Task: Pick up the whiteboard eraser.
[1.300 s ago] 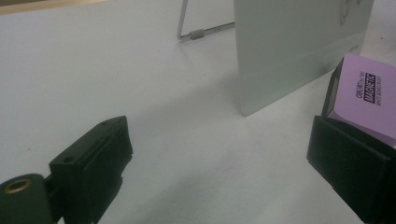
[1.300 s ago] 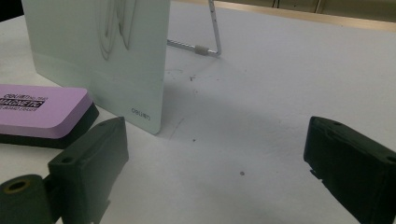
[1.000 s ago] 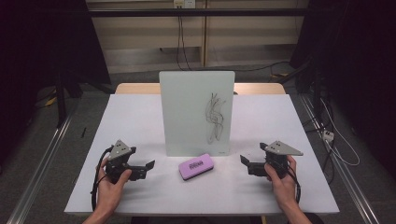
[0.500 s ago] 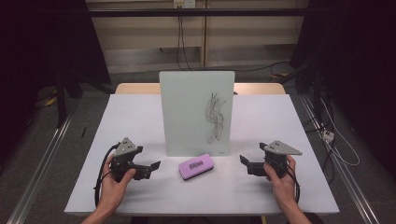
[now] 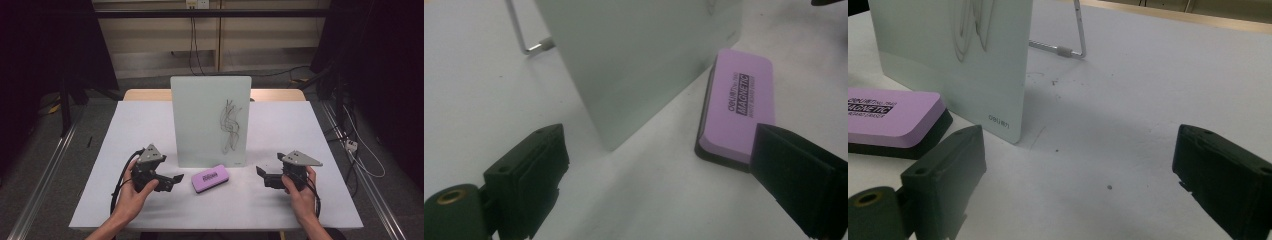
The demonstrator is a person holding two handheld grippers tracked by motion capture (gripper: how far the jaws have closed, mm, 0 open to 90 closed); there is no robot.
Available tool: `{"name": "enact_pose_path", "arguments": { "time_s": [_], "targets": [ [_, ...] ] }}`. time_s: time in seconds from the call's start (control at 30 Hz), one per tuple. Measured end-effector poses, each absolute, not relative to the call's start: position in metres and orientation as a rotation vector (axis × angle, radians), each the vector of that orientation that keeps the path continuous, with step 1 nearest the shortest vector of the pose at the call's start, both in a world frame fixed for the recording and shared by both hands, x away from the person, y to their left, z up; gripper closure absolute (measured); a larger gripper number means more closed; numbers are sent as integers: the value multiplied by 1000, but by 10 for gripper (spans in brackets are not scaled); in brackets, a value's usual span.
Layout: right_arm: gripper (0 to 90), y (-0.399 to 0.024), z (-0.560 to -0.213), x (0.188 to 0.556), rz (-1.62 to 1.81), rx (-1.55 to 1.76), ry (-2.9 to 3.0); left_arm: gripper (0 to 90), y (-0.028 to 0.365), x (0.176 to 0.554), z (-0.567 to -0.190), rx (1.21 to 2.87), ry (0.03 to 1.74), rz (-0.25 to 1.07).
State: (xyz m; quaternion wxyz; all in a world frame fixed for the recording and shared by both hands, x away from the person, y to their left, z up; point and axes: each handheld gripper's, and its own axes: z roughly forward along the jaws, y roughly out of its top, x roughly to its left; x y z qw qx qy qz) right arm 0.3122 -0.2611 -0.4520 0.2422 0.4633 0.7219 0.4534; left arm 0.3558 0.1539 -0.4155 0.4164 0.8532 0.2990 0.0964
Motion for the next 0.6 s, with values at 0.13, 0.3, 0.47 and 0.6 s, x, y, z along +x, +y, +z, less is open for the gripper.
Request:
{"name": "enact_pose_path", "arguments": {
  "time_s": [0.13,0.3,0.47,0.6],
  "targets": [
    [73,-261,-452,312,1239,1259,1983,92,143,355,-413,2180,708,216],
    [73,-261,-452,311,1242,1263,1985,82,133,354,-413,2191,657,192],
    [74,-260,-452,312,1241,1256,1981,82,122,355,-408,2222,608,192],
    [74,-260,-452,312,1241,1256,1982,85,112,355,-407,2222,581,178]
  ]
}}
